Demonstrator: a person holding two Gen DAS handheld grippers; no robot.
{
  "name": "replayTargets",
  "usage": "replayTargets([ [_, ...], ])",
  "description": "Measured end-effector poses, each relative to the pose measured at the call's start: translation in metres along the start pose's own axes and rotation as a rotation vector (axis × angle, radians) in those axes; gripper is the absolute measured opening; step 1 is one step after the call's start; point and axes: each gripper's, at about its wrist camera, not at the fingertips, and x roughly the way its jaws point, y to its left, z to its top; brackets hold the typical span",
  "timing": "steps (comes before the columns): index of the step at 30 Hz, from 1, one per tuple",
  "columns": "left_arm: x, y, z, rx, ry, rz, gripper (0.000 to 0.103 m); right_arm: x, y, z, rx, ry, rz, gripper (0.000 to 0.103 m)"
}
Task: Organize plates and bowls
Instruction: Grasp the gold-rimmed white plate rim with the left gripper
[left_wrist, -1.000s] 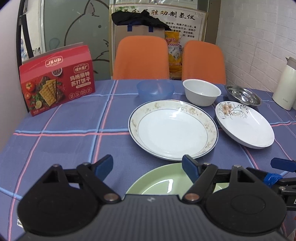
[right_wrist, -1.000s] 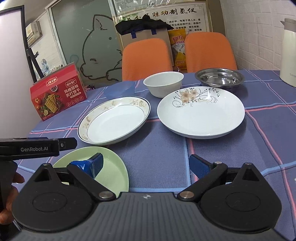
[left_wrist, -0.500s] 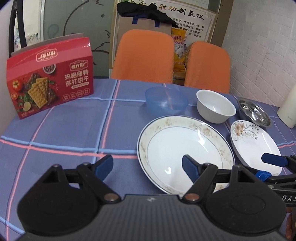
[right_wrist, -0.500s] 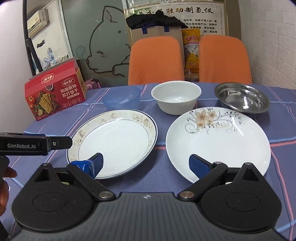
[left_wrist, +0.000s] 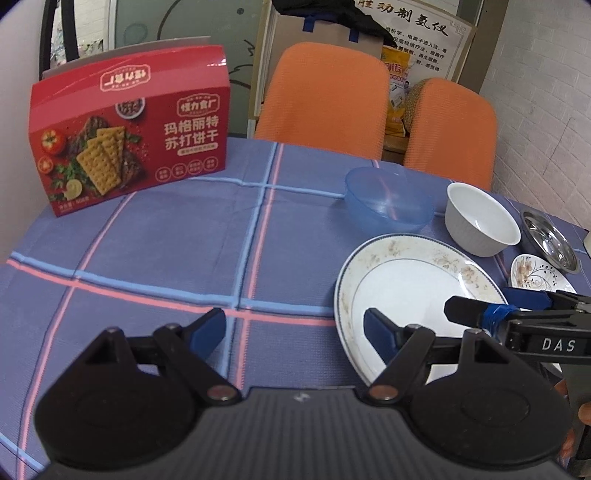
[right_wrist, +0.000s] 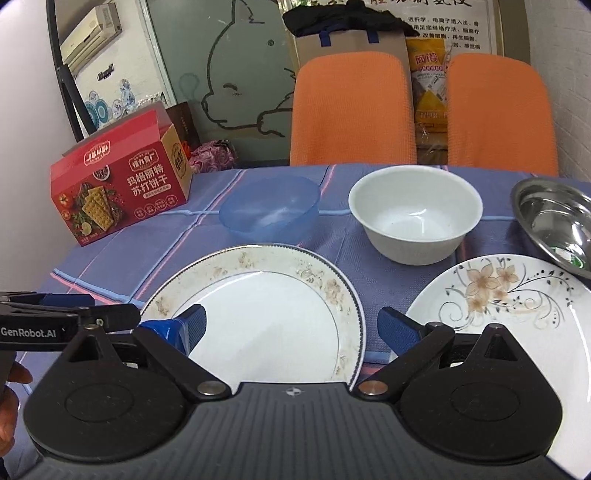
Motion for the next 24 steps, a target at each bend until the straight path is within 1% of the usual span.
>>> replayTargets([
  [1,0.0,0.003,0.0,-0.005,0.001,0.005,0.077,0.004,0.003,0.0,0.003,0.018,0.005,0.089],
  [2,0.0,0.005,0.0,-0.01,0.001,0.009,0.077,0.007,0.005,-0.001,-0.002,0.026,0.004,0.089],
  [5,0.0,0.01,0.0,-0.019,0.0,0.012,0.077,0.011,0.013,-0.002,-0.018,0.032,-0.036,0.089],
  [9,0.002,0.009,0.0,-0.015,0.006,0.01,0.077,0.014,0.015,0.001,0.003,0.036,-0.01,0.089],
  [12,0.007,0.004,0.0,-0.011,0.01,-0.017,0.077,0.01,0.015,-0.003,-0.018,0.037,0.002,0.087],
  [15,0.016,-0.005,0.0,-0.002,0.022,-0.05,0.076,0.009,0.01,-0.011,0.006,0.058,0.015,0.087],
  [16,0.02,-0.009,0.0,0.008,0.028,-0.053,0.076,0.007,0.01,-0.013,-0.003,0.048,0.013,0.087],
  [22,0.041,-0.022,-0.003,0.039,0.068,-0.027,0.076,0.007,0.02,-0.024,-0.103,0.055,0.022,0.089],
  [23,0.041,-0.024,-0.004,0.054,0.053,-0.013,0.076,0.009,0.022,-0.028,-0.137,0.066,0.023,0.089],
  [24,0.043,-0.027,-0.004,0.069,0.059,0.0,0.076,0.012,0.029,-0.035,-0.212,0.068,-0.014,0.089],
])
